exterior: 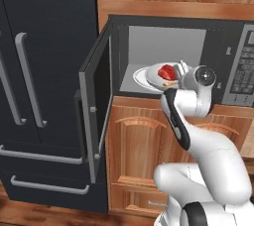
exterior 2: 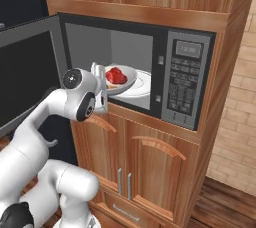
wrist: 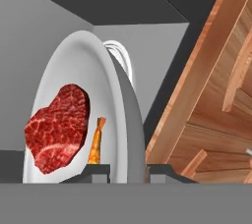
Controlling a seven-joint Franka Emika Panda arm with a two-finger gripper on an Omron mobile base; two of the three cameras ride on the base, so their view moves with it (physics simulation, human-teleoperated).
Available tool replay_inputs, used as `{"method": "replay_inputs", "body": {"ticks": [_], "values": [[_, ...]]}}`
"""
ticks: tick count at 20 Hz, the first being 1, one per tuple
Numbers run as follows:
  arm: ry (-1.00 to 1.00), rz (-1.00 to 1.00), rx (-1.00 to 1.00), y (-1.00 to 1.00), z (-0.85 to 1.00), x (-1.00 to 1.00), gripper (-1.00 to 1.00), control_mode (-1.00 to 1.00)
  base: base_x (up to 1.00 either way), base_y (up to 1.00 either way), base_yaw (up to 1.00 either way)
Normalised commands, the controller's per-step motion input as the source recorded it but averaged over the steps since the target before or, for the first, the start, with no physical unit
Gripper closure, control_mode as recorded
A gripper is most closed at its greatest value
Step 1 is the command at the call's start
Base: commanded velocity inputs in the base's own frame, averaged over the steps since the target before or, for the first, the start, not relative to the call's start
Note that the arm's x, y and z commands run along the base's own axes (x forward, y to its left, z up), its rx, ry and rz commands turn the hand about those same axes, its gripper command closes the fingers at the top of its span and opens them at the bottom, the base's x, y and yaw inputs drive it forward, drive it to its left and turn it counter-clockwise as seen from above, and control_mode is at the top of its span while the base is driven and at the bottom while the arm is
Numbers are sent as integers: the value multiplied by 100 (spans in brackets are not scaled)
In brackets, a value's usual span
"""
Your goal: Place the bowl containing the shrimp and steak in the microwave. Close the microwave door and press the start button to microwave the meal.
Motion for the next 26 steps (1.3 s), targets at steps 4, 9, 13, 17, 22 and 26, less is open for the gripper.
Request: {"method": "replay_inputs", "body": {"ticks": [4, 9, 13, 17, 22, 26], "values": [[0, -5, 2, -4, -14, 28, 100, -100, 0, 0, 0], [1, -5, 7, -10, 0, 33, 100, -100, 0, 0, 0], [5, -3, 3, -4, 0, 30, 100, -100, 0, 0, 0], [8, -1, 0, 0, 0, 31, 100, -100, 0, 0, 0], [4, 0, 0, -9, 0, 44, 100, -100, 0, 0, 0], [0, 0, 0, -10, -9, 53, 100, -100, 0, 0, 0]]}}
